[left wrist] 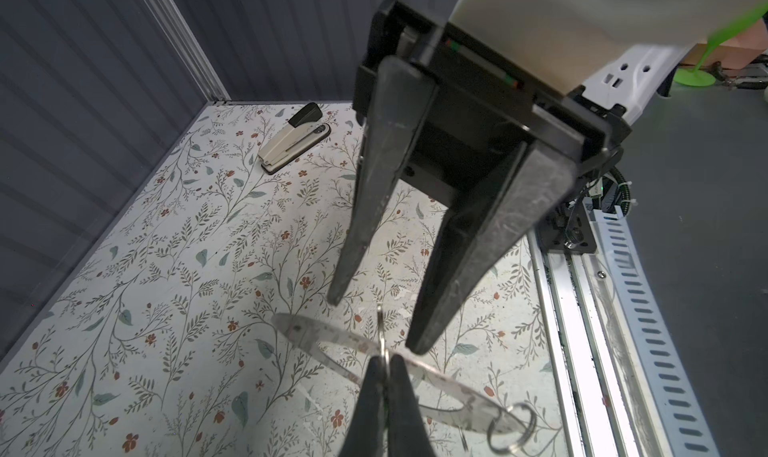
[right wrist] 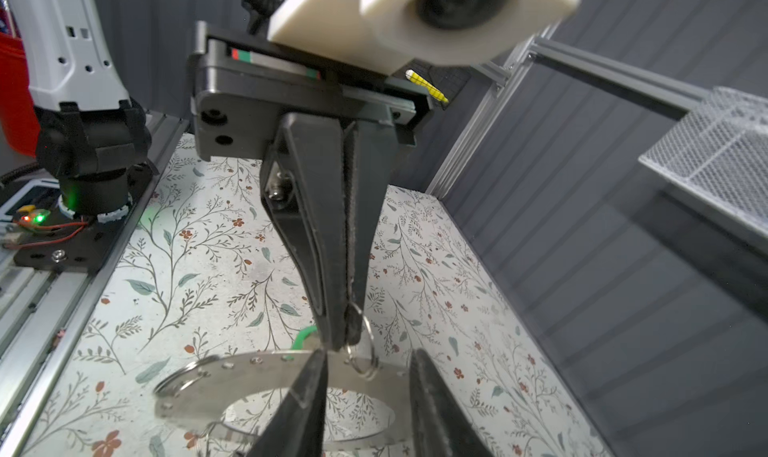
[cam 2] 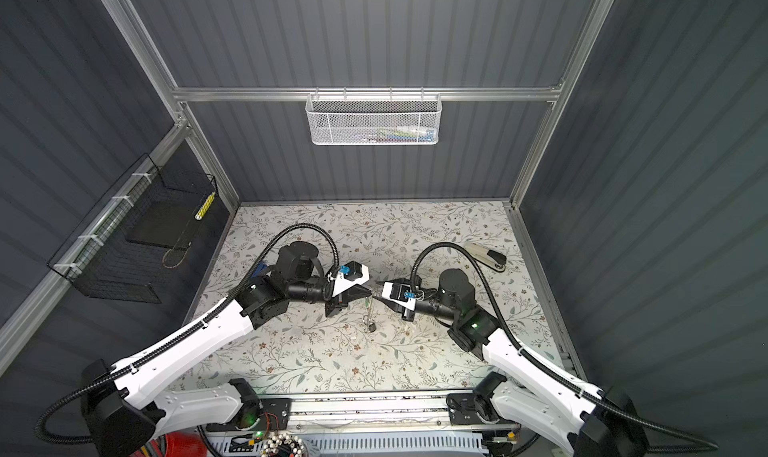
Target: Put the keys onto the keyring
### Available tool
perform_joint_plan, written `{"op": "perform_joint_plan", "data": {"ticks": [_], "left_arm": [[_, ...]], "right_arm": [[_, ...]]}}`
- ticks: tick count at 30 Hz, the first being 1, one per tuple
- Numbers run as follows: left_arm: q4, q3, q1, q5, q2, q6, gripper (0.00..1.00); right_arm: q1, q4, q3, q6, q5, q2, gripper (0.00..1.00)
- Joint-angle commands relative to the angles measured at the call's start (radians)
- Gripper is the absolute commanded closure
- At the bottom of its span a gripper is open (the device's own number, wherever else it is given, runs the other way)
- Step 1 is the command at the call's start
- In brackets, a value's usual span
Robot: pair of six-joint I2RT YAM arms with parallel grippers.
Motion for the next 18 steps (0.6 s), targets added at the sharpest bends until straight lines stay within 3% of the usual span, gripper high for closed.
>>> {"op": "perform_joint_plan", "data": {"ticks": [1, 9, 18], "left_arm": [[-0.145, 0.119, -0.006, -0.087, 0.03, 0.031, 1.0], [-0.378, 0.317, -0.04, -0.212, 0.16, 0.038, 1.0], [-0.469, 0.425, -0.067, -0.218, 0.214, 0.069, 1.0]], "right_arm": [[0.003, -0.008, -0.011, -0.016, 0.095, -0.051, 0.6], [0.004, 0.018, -0.019, 0.023, 0.103, -0.057, 0.68], [0.004, 0.035, -0.007, 0.054, 0.085, -0.015, 0.75]]}}
